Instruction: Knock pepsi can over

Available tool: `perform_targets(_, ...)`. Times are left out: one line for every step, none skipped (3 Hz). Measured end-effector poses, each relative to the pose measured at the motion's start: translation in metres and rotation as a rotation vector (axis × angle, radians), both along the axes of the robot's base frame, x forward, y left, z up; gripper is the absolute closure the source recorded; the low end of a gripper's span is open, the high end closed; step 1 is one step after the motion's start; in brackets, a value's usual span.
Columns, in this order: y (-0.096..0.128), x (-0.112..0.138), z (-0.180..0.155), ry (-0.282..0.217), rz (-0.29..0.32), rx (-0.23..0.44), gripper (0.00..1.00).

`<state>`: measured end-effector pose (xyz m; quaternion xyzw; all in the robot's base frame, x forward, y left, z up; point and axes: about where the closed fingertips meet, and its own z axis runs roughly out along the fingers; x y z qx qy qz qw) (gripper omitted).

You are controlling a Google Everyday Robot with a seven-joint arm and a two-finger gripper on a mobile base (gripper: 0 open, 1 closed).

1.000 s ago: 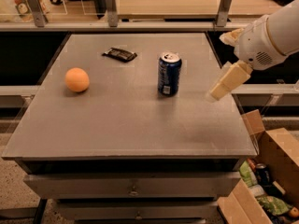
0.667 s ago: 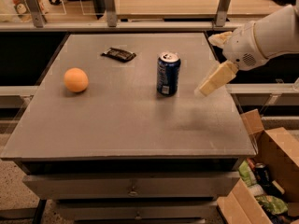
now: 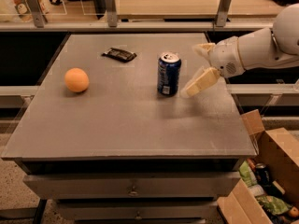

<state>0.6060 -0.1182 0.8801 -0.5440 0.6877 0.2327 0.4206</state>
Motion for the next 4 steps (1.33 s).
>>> perform_targets(0.023,0.004,-0.014,0.025,0.064,0.095,0.0)
perform_targets(0.048,0.002,-0.021,0.04,0.126,0.168,0.18)
perform_targets(0.065,0.003,-0.016,0.031,0.167,0.216,0.41)
perform_targets(0.073,0.005,-0.004,0.017,0.191,0.247,0.64)
